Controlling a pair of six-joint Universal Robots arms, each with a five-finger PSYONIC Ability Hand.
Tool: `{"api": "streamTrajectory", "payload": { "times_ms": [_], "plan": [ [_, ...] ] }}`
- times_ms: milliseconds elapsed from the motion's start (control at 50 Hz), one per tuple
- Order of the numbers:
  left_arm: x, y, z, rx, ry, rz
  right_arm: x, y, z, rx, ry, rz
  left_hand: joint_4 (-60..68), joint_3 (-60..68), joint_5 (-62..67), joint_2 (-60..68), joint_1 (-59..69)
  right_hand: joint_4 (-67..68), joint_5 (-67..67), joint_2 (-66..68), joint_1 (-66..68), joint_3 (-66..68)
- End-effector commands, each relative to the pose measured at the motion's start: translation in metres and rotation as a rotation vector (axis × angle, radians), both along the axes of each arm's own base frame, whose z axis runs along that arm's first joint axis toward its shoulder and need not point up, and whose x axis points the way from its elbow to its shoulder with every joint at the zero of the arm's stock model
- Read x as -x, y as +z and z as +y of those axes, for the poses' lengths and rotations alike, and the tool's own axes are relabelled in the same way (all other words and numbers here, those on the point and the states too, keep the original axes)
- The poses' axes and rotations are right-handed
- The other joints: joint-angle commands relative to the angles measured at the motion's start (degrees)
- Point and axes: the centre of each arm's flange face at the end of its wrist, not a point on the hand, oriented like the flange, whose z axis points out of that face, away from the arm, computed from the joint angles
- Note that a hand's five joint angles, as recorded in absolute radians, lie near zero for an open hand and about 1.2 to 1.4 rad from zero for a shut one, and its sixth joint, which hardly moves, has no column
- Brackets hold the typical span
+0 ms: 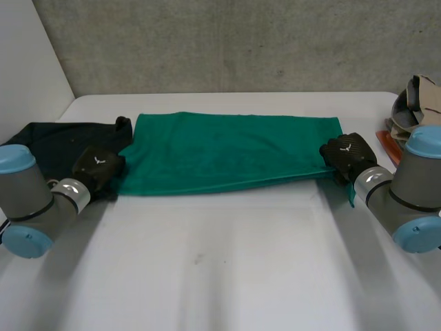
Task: Fold the laundry.
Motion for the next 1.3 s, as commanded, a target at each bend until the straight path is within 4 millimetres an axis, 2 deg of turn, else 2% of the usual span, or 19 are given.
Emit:
{"api": "streamTrajectory", "payload": {
  "times_ms": [20, 200, 300, 380, 400, 440, 480, 560, 620, 680, 740, 800, 820, 900, 960, 1020, 1040, 1140, 1300],
  "plan": [
    [0.002, 0.014, -0.012, 0.058, 0.015, 0.001, 0.001, 0.000, -0.001, 0.000, -0.005, 0.000, 15.5, 15.8, 21.5, 15.9, 15.1, 11.2, 11.1, 12.8, 15.5, 11.8],
    [0.012, 0.025, -0.009, 0.088, -0.004, 0.018, 0.001, 0.001, 0.000, -0.001, -0.007, 0.002, 13.0, 13.3, 19.0, 13.4, 12.6, 11.2, 11.1, 12.8, 15.5, 11.8],
    [0.011, 0.014, -0.010, 0.067, -0.005, 0.008, 0.000, -0.001, 0.001, -0.006, -0.004, 0.002, 4.1, 4.4, 10.1, 4.5, 3.7, 11.2, 11.1, 12.8, 15.5, 11.8],
    [0.011, 0.008, -0.009, 0.060, -0.011, -0.017, 0.000, 0.000, 0.001, -0.004, -0.004, 0.002, 3.1, 3.4, 9.1, 3.5, 2.7, 11.2, 11.1, 12.8, 15.5, 11.8],
    [0.010, 0.008, -0.009, 0.060, -0.011, -0.021, 0.000, 0.000, 0.001, -0.004, -0.004, 0.002, 4.6, 4.9, 10.6, 5.0, 4.2, 11.2, 11.1, 12.8, 15.5, 11.8],
    [0.011, 0.011, -0.005, 0.057, -0.018, -0.032, 0.000, 0.002, 0.001, -0.001, -0.002, 0.002, 28.4, 28.7, 34.4, 28.7, 28.0, 11.2, 11.1, 12.8, 15.5, 11.8],
    [0.011, 0.016, 0.000, 0.056, -0.020, -0.037, -0.001, 0.004, 0.002, -0.004, -0.002, 0.003, 32.9, 33.2, 38.9, 33.2, 32.4, 11.2, 11.1, 12.8, 15.5, 11.8],
    [0.013, 0.038, 0.024, 0.028, -0.027, -0.032, 0.002, 0.016, 0.007, -0.015, -0.010, 0.009, 32.9, 33.2, 38.9, 33.2, 32.4, 11.2, 11.1, 12.8, 15.5, 11.8],
    [0.016, 0.051, 0.053, -0.021, -0.043, -0.047, 0.007, 0.027, 0.018, -0.062, -0.008, 0.050, 32.9, 33.2, 38.9, 33.2, 32.4, 11.2, 11.1, 12.8, 15.5, 11.8],
    [0.013, 0.057, 0.086, -0.093, -0.055, -0.093, 0.019, 0.033, 0.033, -0.145, 0.004, 0.155, 32.9, 33.2, 38.9, 33.2, 32.4, 11.2, 11.1, 12.8, 15.5, 11.8],
    [-0.003, 0.061, 0.133, -0.235, -0.039, -0.220, 0.042, 0.035, 0.062, -0.285, 0.057, 0.371, 32.9, 33.2, 38.9, 33.2, 32.4, 11.2, 11.1, 12.8, 15.5, 11.8],
    [-0.012, 0.062, 0.161, -0.332, -0.034, -0.290, 0.055, 0.032, 0.084, -0.385, 0.129, 0.507, 32.9, 33.2, 38.9, 33.2, 32.4, 11.2, 11.1, 12.8, 15.5, 11.8],
    [-0.016, 0.062, 0.177, -0.392, -0.039, -0.329, 0.063, 0.031, 0.095, -0.440, 0.179, 0.583, 32.9, 33.2, 38.9, 33.2, 32.4, 11.2, 11.1, 12.8, 15.5, 11.8],
    [-0.020, 0.064, 0.195, -0.459, -0.045, -0.383, 0.071, 0.028, 0.107, -0.475, 0.267, 0.681, 32.9, 33.2, 38.9, 33.2, 32.4, 11.2, 11.1, 12.8, 15.5, 11.8],
    [-0.020, 0.065, 0.192, -0.445, -0.038, -0.391, 0.071, 0.025, 0.103, -0.466, 0.242, 0.666, 32.9, 33.2, 38.9, 33.2, 32.4, 11.2, 11.1, 12.8, 15.5, 11.8],
    [-0.016, 0.068, 0.180, -0.401, -0.032, -0.390, 0.072, 0.027, 0.089, -0.415, 0.187, 0.663, 32.9, 33.2, 38.9, 33.2, 32.4, 11.2, 11.1, 12.8, 15.5, 11.8],
    [-0.014, 0.068, 0.176, -0.390, -0.033, -0.390, 0.072, 0.031, 0.077, -0.355, 0.152, 0.652, 32.9, 33.2, 38.9, 33.2, 32.4, 11.2, 11.1, 12.8, 15.5, 11.8],
    [0.007, 0.067, 0.140, -0.318, -0.014, -0.335, 0.065, 0.037, 0.041, -0.202, 0.047, 0.541, 32.9, 33.2, 38.9, 33.2, 32.4, 11.2, 11.1, 12.8, 15.5, 11.8],
    [0.034, 0.066, 0.081, -0.193, 0.082, -0.192, 0.044, 0.021, -0.008, 0.003, -0.010, 0.411, 32.9, 33.2, 38.9, 33.2, 32.4, 11.2, 11.1, 12.8, 15.5, 11.8]
  ]
}}
